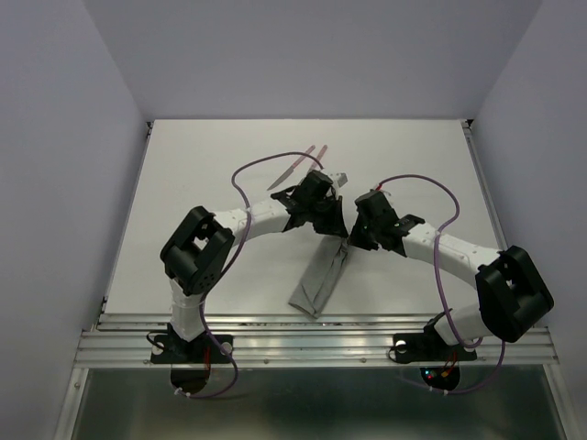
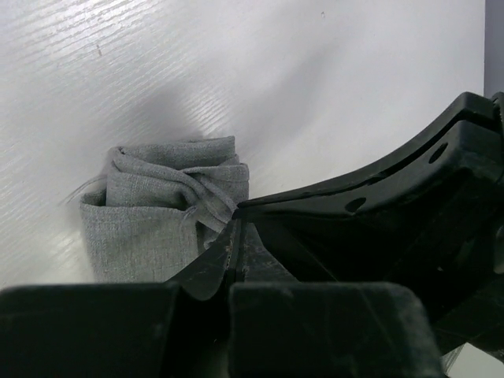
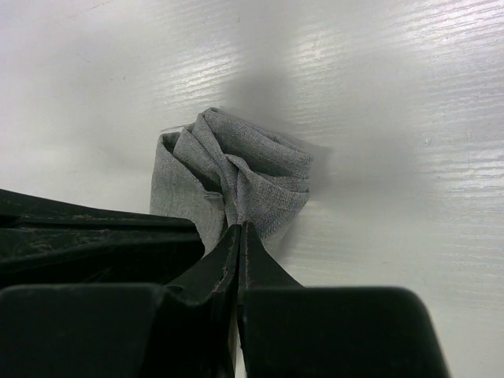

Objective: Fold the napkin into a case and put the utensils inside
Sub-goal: Stuff the smaller-rectangle-folded napkin at the center of the board.

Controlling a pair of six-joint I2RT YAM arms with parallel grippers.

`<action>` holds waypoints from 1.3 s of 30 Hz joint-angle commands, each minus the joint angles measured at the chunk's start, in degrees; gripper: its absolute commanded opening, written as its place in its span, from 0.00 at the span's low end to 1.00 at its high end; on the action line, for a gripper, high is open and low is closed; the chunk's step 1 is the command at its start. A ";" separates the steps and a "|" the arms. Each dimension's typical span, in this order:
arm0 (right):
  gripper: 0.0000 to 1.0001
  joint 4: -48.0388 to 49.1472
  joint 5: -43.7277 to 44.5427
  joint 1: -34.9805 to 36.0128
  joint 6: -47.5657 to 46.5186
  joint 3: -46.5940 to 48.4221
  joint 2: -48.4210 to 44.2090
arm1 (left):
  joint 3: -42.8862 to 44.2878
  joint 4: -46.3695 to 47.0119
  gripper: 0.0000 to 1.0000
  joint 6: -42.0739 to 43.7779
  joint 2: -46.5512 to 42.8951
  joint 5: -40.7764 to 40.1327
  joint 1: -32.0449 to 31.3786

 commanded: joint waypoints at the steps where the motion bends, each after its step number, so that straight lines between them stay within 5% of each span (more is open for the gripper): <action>1: 0.01 2.31 0.63 0.43 0.45 0.85 -0.81 | -2.51 0.52 0.00 0.83 -3.61 -0.49 -0.03; 39: 0.01 2.66 -0.69 0.43 0.10 1.47 -0.64 | 4.51 3.86 0.00 1.01 6.14 4.00 -1.00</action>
